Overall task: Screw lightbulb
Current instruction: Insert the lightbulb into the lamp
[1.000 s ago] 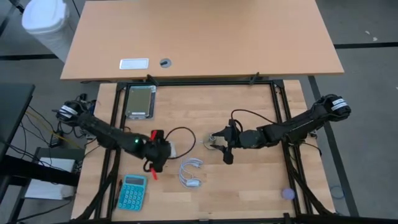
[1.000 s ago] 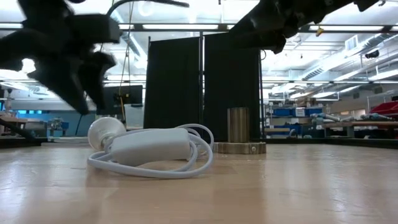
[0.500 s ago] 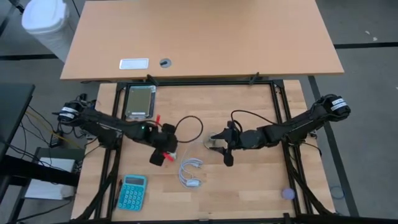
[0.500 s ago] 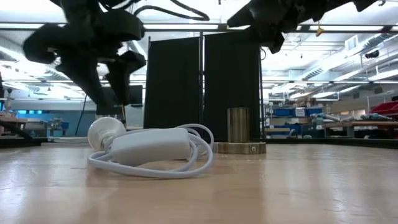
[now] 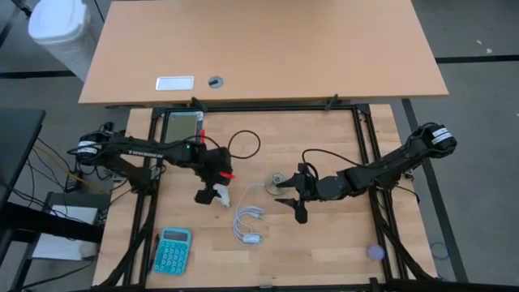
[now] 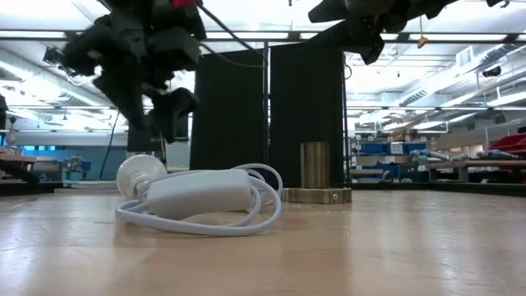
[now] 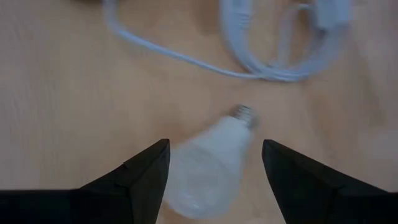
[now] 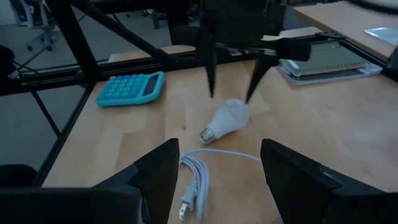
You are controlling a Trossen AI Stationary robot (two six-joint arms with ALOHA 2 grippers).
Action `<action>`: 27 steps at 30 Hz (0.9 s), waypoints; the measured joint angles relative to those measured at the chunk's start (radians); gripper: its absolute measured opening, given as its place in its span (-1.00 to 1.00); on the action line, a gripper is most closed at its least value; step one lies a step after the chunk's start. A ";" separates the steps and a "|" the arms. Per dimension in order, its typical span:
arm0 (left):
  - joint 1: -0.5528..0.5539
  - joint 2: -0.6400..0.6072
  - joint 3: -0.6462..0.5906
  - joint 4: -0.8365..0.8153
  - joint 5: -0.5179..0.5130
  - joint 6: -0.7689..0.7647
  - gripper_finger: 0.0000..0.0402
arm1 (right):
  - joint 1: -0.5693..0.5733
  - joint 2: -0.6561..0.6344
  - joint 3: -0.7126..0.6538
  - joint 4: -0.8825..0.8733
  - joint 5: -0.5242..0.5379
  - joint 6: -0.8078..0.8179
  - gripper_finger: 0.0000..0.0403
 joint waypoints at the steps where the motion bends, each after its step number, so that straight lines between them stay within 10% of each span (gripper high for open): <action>1: 0.007 0.000 -0.008 0.001 0.002 0.006 0.31 | 0.000 0.000 0.000 -0.001 0.001 0.000 0.14; 15: 0.060 -0.007 -0.172 0.132 0.011 0.041 0.30 | -0.015 0.000 0.000 -0.002 0.033 -0.001 0.14; 27: -0.044 -0.022 -0.274 0.290 -0.189 -0.120 0.30 | -0.042 0.000 0.000 -0.006 0.033 0.006 0.14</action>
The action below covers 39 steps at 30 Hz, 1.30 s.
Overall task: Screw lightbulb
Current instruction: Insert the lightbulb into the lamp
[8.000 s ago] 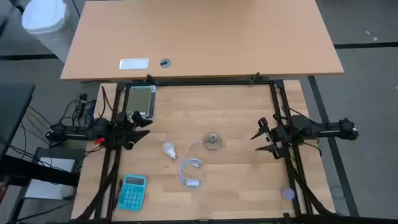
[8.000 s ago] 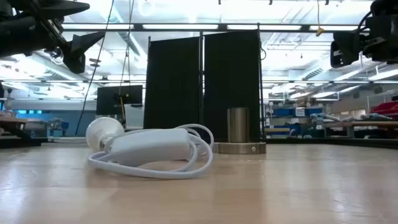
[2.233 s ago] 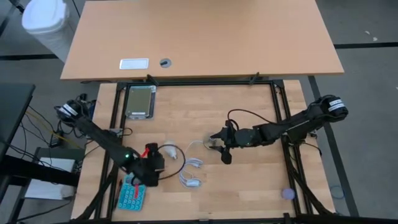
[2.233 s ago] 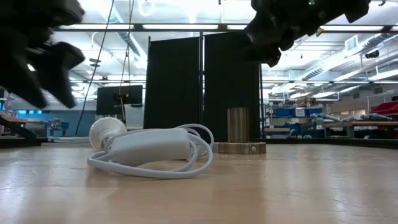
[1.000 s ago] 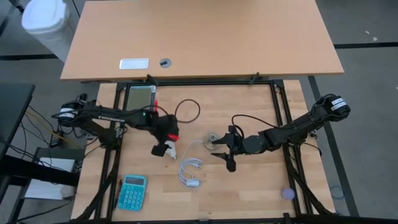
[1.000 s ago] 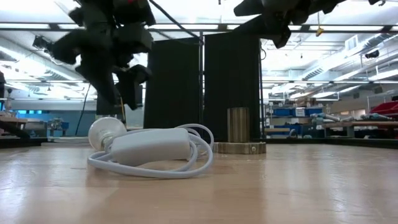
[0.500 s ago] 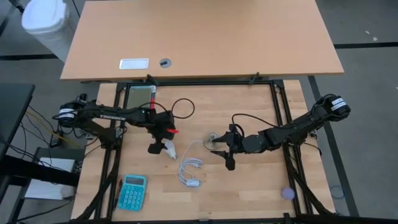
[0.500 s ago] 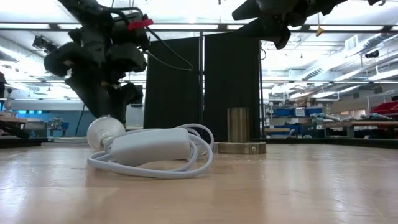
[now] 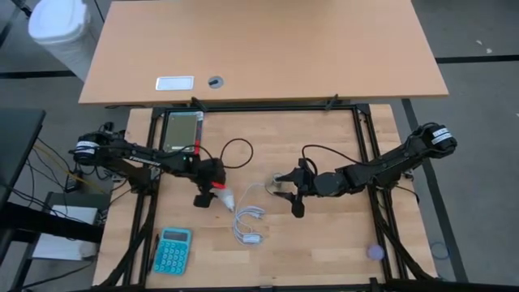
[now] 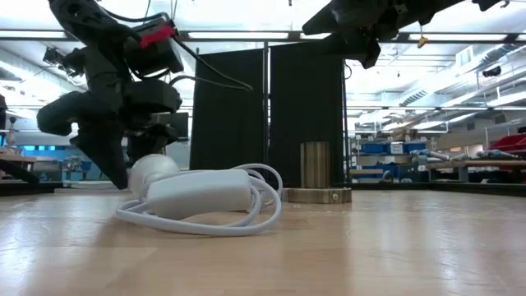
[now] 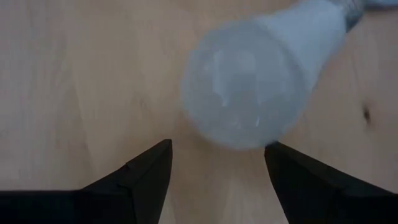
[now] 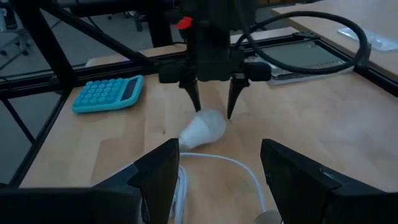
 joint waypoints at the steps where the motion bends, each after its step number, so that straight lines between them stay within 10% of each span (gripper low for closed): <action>1: -0.003 0.000 0.000 0.018 -0.010 -0.029 0.30 | -0.001 0.000 0.000 -0.001 0.000 0.001 0.14; 19: -0.245 -0.001 0.002 0.083 0.056 -0.732 0.30 | -0.001 0.000 0.000 0.006 0.000 -0.003 0.14; 25: -0.303 0.007 0.002 0.194 -0.143 -1.005 0.30 | 0.000 0.000 0.000 0.007 0.000 -0.050 0.14; 39: -0.288 0.161 0.028 0.310 -0.223 -1.220 0.29 | 0.002 0.000 0.000 0.001 -0.018 -0.136 0.14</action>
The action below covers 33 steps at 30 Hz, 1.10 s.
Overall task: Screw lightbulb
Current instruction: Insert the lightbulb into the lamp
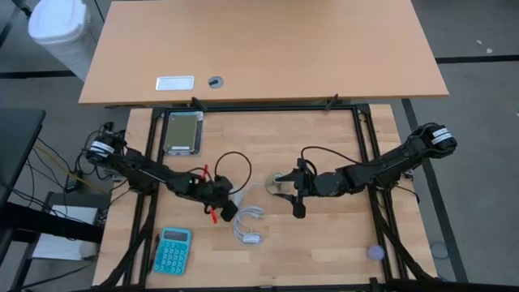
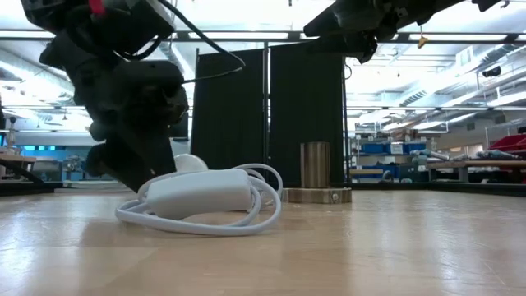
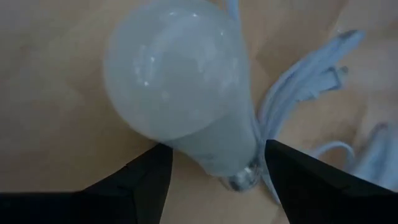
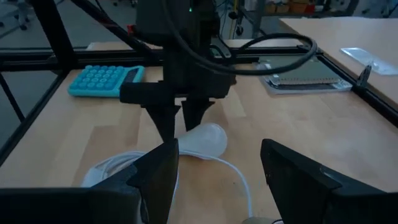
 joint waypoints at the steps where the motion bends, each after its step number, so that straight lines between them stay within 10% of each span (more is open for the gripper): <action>1: 0.000 0.006 0.011 -0.013 -0.014 0.000 0.28 | 0.000 0.000 0.000 0.001 -0.008 0.000 0.14; 10: 0.020 0.018 0.126 -0.261 -0.229 0.115 0.13 | 0.000 0.000 0.000 0.001 -0.053 -0.004 0.14; 33: 0.118 0.091 0.150 -0.219 -0.227 0.375 0.09 | 0.001 0.000 0.000 0.004 -0.052 0.010 0.14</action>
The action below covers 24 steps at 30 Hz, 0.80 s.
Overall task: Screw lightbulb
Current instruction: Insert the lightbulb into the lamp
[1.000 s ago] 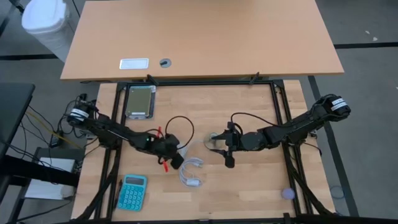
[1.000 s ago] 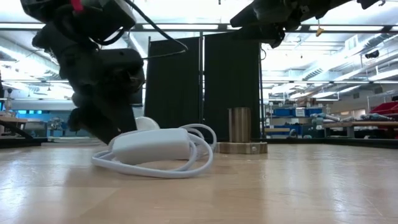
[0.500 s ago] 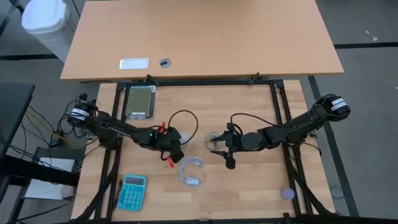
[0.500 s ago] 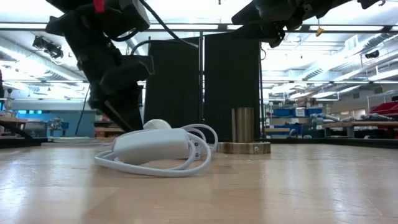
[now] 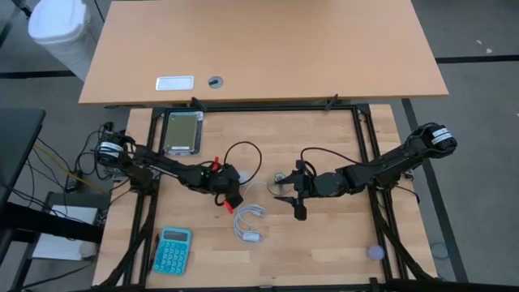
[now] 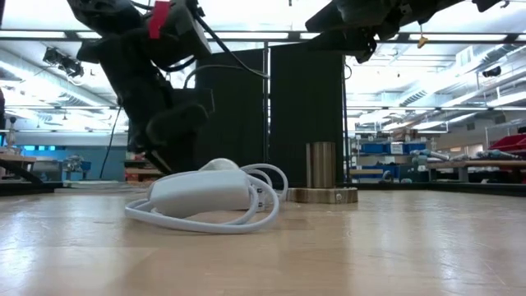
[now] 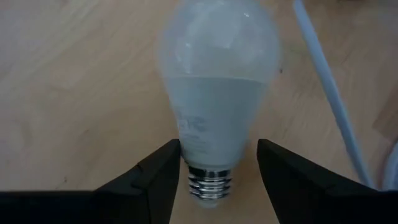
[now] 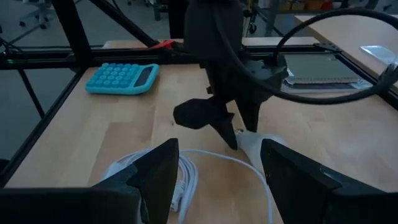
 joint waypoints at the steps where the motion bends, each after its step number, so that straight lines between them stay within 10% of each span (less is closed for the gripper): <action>1: 0.001 0.000 0.000 0.007 -0.003 0.026 0.09 | 0.000 0.000 0.000 0.000 0.000 0.005 0.14; 24: 0.067 0.070 0.000 0.135 -0.035 0.340 0.09 | 0.000 0.000 0.000 -0.001 0.002 0.023 0.14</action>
